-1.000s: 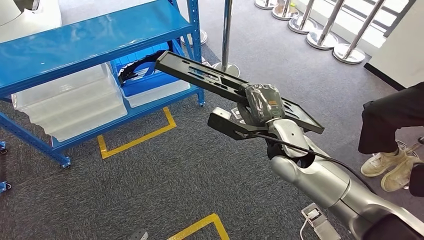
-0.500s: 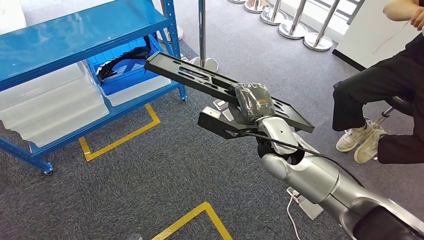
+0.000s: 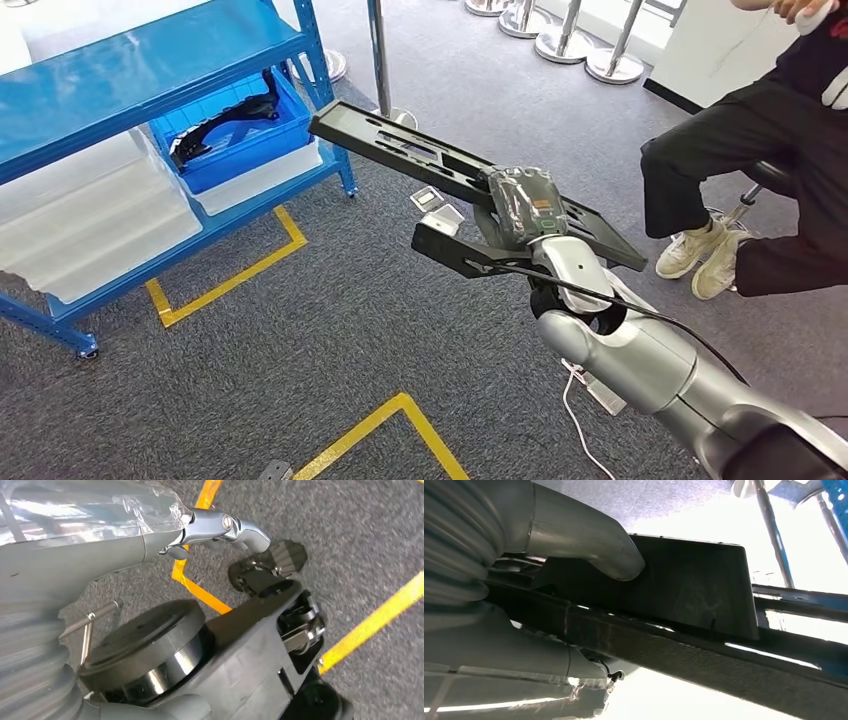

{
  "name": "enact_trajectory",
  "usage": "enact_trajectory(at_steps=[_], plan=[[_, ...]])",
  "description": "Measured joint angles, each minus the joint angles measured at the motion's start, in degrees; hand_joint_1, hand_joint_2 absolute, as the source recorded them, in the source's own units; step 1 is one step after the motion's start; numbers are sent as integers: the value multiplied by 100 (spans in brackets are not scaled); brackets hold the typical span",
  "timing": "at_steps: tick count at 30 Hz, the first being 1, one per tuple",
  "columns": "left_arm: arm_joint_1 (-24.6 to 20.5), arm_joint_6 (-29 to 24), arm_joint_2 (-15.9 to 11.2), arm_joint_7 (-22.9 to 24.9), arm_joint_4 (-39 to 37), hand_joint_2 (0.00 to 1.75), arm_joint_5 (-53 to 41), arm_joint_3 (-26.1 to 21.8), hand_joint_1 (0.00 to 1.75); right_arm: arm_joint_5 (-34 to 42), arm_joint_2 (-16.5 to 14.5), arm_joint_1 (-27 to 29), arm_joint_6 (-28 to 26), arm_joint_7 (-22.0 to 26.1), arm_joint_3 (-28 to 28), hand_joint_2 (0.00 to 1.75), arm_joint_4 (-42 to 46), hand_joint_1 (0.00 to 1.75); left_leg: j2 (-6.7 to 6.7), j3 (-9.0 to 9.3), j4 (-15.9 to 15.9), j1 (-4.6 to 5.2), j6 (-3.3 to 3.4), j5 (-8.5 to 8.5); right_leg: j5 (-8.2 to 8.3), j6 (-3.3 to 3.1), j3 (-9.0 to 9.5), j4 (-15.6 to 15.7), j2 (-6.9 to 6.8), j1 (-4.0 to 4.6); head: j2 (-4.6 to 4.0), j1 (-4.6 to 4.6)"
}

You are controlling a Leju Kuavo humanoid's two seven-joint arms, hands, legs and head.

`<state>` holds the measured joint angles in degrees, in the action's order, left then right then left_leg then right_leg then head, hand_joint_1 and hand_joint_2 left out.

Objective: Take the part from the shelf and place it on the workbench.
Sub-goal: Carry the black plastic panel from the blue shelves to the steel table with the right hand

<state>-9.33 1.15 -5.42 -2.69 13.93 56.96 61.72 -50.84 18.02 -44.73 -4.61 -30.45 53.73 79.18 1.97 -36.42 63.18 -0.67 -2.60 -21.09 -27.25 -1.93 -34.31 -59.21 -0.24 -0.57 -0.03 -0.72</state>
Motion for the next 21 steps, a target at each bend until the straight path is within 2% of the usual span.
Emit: enact_trajectory(at_steps=[2, 3, 4, 5, 6, 8, 9, 10, 13, 15, 18, 19, 20, 21], plan=[[6, -1, -1, -2, -1, 175, 0, 0, 0, -1, -3, -3, 0, 2, 3, 175, 10, 175, -109, -282, 718, -5, -27, -417, 31, -46, -34, 1, 53, 11, 1, 89], [12, -1, -1, -2, -2, 175, 0, 0, 0, 0, -4, -3, 1, 2, 5, 175, 11, 175, -128, -417, 1061, -4, -29, -564, 45, -62, -52, 0, 86, 24, 1, 122], [18, -1, -1, -2, -3, 175, 0, 0, 0, 0, -5, -2, 1, 2, 7, 175, 11, 175, -138, -483, 1256, -2, -21, -614, 57, -72, -66, -1, 123, 36, 0, 143], [24, -1, -2, -2, -4, 175, 1, 0, 0, 1, -5, -2, 2, 1, 8, 175, 12, 175, -145, -443, 1228, 2, -1, -549, 68, -76, -76, -2, 163, 47, 0, 162], [27, -1, -3, -2, -5, 175, 3, 0, 0, 1, -5, -4, 2, 1, 8, 175, 13, 175, -165, -305, 990, 8, 32, -395, 78, -76, -80, -3, 203, 56, 0, 182], [32, -1, -13, -2, -9, 175, 9, 0, 0, 1, -10, -15, 2, 0, 8, 175, 16, 175, -298, 95, 206, 24, 121, -39, 94, -65, -89, -9, 276, 73, 1, 220], [34, -1, -21, -2, -11, 175, 10, 0, 0, 2, -15, -20, 3, 0, 9, 175, 17, 175, -360, 235, -105, 31, 151, 58, 105, -51, -103, -16, 306, 74, 1, 228], [37, -1, -29, -2, -13, 175, 11, 0, 0, 4, -21, -25, 5, -1, 9, 175, 18, 175, -404, 308, -287, 41, 171, 95, 118, -30, -121, -20, 333, 66, 1, 229], [37, -1, -37, -3, -15, 175, 11, 0, 0, 9, -30, -30, 10, -1, 9, 175, 18, 175, -339, 331, -424, 38, 203, 129, 151, 59, -164, -18, 392, 36, -1, 247], [35, 1, -40, -5, -16, 175, 14, 0, 0, 9, -31, -57, 12, 1, 7, 175, 18, 175, -261, 343, -531, 5, 243, 203, -6, 122, -269, -213, 295, 50, 0, 207], [50, 1, -44, -8, -18, 175, 30, 0, 0, 14, -40, -95, 25, 8, 20, 175, 17, 175, -141, 318, -569, -1, 265, 244, -506, 201, -708, -1194, 109, 14, -1, 94], [58, 1, -44, -9, -18, 175, 40, 0, 0, 21, -43, -93, 28, 13, 31, 175, 15, 175, -103, 310, -561, -4, 263, 243, -575, 222, -811, -1449, 89, -5, -1, 72], [63, -1, -44, -13, -18, 175, 51, 0, 0, 30, -44, -91, 29, 17, 40, 175, 14, 175, -67, 305, -549, -11, 257, 239, -526, 241, -807, -1485, 73, -23, -1, 44], [65, -2, -44, -17, -18, 175, 59, 0, 0, 38, -44, -94, 27, 21, 48, 175, 12, 175, -33, 302, -531, -21, 243, 230, -384, 259, -699, -1301, 49, -38, -1, 17]])
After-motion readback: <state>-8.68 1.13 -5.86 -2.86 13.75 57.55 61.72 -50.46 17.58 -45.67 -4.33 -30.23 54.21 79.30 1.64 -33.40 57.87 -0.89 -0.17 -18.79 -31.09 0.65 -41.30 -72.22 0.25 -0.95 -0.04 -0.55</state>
